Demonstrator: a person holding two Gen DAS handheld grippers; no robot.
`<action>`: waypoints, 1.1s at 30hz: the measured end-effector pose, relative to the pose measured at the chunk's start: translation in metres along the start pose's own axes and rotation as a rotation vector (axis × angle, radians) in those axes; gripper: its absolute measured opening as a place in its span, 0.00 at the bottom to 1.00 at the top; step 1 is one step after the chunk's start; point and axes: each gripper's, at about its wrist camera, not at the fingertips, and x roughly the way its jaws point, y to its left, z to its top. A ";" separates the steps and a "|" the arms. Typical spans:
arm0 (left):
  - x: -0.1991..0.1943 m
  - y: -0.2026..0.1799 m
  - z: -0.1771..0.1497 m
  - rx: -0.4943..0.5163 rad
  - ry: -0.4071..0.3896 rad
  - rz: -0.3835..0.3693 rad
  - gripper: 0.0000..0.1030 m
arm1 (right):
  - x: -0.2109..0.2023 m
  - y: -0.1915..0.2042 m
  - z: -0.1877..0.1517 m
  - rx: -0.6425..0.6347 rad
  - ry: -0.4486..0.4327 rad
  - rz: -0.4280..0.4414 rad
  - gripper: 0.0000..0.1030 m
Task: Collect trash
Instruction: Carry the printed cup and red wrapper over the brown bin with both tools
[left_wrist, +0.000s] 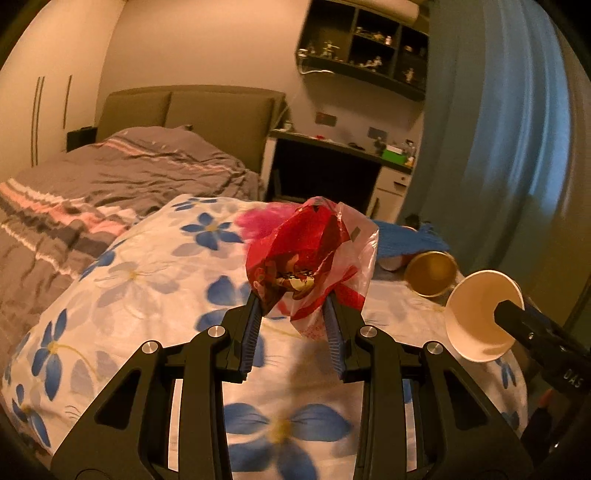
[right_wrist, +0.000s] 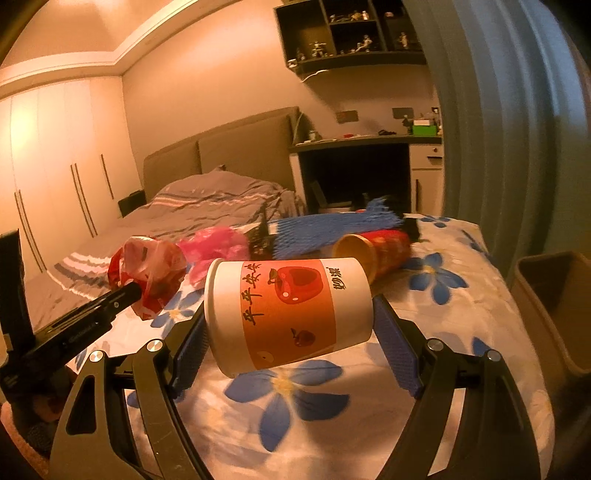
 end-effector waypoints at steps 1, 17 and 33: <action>0.000 -0.005 0.000 0.006 0.000 -0.007 0.31 | -0.004 -0.006 0.000 0.008 -0.005 -0.007 0.78; 0.019 -0.102 -0.005 0.125 0.025 -0.167 0.31 | -0.039 -0.077 -0.001 0.088 -0.070 -0.137 0.78; 0.045 -0.229 -0.009 0.267 0.037 -0.373 0.31 | -0.076 -0.170 -0.001 0.180 -0.148 -0.331 0.78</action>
